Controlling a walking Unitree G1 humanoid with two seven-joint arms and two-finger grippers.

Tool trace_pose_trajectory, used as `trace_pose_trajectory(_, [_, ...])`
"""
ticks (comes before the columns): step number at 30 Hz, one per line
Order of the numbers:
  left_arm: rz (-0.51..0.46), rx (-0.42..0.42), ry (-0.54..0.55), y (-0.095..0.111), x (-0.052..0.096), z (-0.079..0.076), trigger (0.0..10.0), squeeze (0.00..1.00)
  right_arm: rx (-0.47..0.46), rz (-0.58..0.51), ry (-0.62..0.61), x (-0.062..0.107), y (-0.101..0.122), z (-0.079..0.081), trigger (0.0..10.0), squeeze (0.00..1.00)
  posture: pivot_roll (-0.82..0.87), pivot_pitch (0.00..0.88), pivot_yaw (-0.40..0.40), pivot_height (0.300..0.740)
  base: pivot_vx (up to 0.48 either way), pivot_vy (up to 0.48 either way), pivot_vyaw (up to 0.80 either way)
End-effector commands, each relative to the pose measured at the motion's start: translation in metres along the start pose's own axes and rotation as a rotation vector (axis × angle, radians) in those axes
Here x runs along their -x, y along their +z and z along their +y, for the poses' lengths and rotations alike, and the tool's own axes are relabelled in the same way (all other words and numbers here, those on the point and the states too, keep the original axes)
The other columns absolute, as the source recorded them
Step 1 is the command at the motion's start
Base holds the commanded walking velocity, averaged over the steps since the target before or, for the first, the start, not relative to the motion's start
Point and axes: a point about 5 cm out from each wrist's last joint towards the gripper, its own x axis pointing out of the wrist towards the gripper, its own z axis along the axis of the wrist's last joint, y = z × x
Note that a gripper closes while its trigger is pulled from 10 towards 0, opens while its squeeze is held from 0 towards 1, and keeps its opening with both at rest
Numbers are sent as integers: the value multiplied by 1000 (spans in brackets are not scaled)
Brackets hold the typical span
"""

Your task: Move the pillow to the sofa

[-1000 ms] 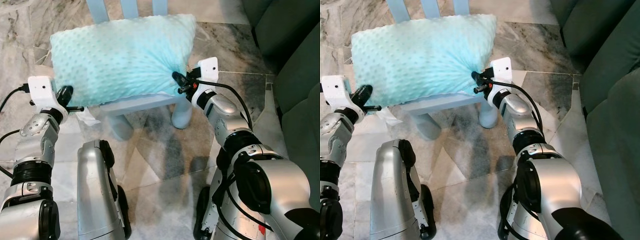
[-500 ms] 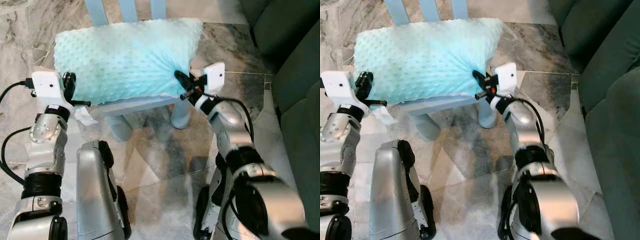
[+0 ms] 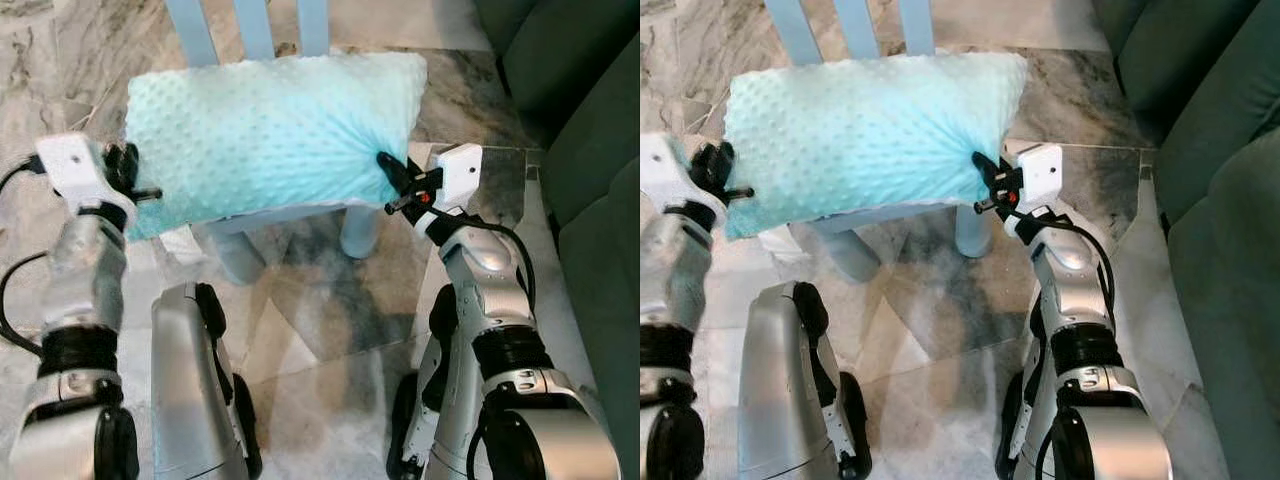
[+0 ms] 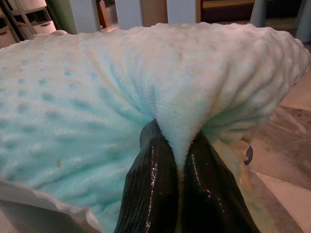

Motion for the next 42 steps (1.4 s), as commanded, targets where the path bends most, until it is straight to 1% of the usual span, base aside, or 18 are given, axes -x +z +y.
trace_pose_trajectory(1, [74,65,15,-13,4,13,10000,1000,-1,-8,0,-1,3,2,0,0,8,299,44,388,0,0,0])
trace_pose_trajectory(2, [85,87,6,-13,3,12,10000,1000,-1,-8,2,-1,3,3,0,0,7,299,43,388,0,0,0])
trace_pose_trajectory(4, [125,189,-53,-14,-2,4,10000,1000,6,-4,14,-2,4,6,0,0,1,300,42,388,0,0,0])
trace_pose_trajectory(8, [154,265,-85,-13,-5,-1,10000,1000,15,-5,24,-2,4,8,0,0,-4,298,45,388,0,0,0])
trace_pose_trajectory(17, [224,306,-178,-10,-4,-10,10000,1000,14,-7,28,-2,4,13,0,0,6,297,54,388,0,0,0])
trace_pose_trajectory(18, [224,306,-178,-10,-4,-10,10000,1000,14,-7,28,-2,4,13,0,0,6,297,54,388,0,0,0])
trace_pose_trajectory(19, [188,259,-174,-2,-5,-9,10000,1000,15,-6,31,-2,4,14,0,0,3,298,54,388,0,0,0])
trace_pose_trajectory(21, [18,126,-195,26,-4,-12,10000,1000,19,-6,38,-2,4,16,0,0,2,298,54,388,0,0,0])
trace_pose_trajectory(22, [-32,87,-197,33,-3,-13,10000,1000,19,-6,39,-2,4,16,0,0,4,298,55,388,0,0,0])
trace_pose_trajectory(24, [-70,75,-187,39,0,-15,10000,1000,18,-5,42,-2,4,17,0,0,6,298,54,388,0,0,0])
trace_pose_trajectory(27, [37,119,-169,19,11,-15,10000,1000,18,-4,43,-3,3,18,0,0,10,299,55,388,0,0,0])
trace_pose_trajectory(30, [97,142,-171,5,16,-15,10000,1000,17,-4,43,-3,3,18,0,0,13,300,55,388,0,0,0])
trace_pose_trajectory(32, [181,184,-210,-10,22,-19,10000,1000,16,-4,45,-4,3,19,0,0,11,302,51,388,0,0,0])
trace_pose_trajectory(35, [335,133,-192,-36,29,-16,10000,1000,18,-6,51,-4,5,20,0,0,8,305,50,388,0,0,0])
trace_pose_trajectory(38, [360,106,-151,-42,31,-10,10000,1000,20,-7,53,-5,6,20,0,0,1,307,50,388,0,0,0])
trace_pose_trajectory(40, [371,65,-100,-46,31,-1,10000,1000,22,-9,53,-5,7,20,0,0,-3,310,50,388,0,0,0])
trace_pose_trajectory(41, [372,47,-77,-48,31,5,10000,0,22,-10,53,-4,7,20,0,0,-4,311,52,388,0,0,0])
trace_pose_trajectory(42, [379,14,-61,-50,32,10,10000,0,23,-9,52,-4,7,19,0,0,-4,311,52,388,0,0,0])
